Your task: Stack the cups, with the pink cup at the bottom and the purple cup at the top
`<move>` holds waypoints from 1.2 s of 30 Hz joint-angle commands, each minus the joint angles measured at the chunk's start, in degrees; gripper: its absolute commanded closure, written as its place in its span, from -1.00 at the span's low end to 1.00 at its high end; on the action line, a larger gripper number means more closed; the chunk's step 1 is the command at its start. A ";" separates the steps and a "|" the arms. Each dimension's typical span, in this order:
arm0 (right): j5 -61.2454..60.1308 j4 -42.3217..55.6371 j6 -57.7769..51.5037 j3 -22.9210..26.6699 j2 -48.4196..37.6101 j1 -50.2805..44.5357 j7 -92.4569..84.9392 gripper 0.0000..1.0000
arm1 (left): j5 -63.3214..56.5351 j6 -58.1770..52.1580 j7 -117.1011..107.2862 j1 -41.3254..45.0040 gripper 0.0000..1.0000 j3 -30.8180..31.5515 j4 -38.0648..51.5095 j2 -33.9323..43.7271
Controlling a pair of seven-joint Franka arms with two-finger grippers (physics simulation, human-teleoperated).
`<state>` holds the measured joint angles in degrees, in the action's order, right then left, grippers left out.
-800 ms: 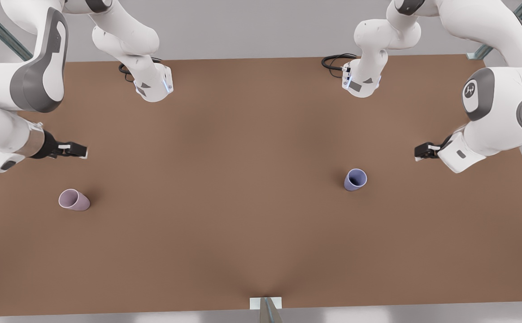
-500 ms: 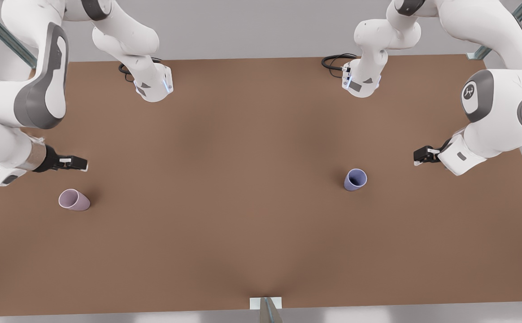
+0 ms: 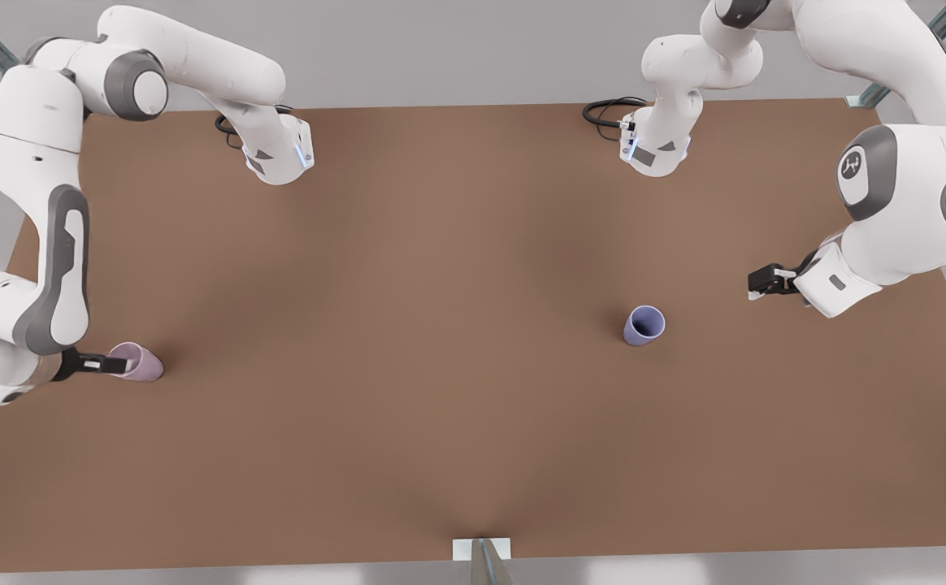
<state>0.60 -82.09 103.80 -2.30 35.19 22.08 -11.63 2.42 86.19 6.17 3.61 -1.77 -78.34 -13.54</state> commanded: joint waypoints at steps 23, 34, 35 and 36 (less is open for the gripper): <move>-0.25 -6.86 14.86 0.02 4.89 5.43 -28.80 -0.29 | 0.13 -1.56 -0.73 0.00 -1.00 0.10 0.03 0.18; -0.07 -7.21 9.42 -0.60 0.94 2.09 -25.65 0.57 | 0.04 -1.91 -0.73 0.00 -1.00 0.18 0.03 0.09; 0.54 -6.86 4.50 -0.25 -1.78 -3.08 -17.40 0.57 | 0.04 -1.91 -0.64 0.00 -1.00 0.18 0.03 0.09; 1.16 -6.86 2.91 -0.42 -2.75 -4.76 -13.35 0.57 | 0.04 -1.91 -0.46 0.00 -1.00 0.18 0.03 0.09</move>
<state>0.79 -88.93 113.17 -2.75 33.44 18.50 -33.75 2.51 84.41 5.66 3.61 -1.59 -78.34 -13.49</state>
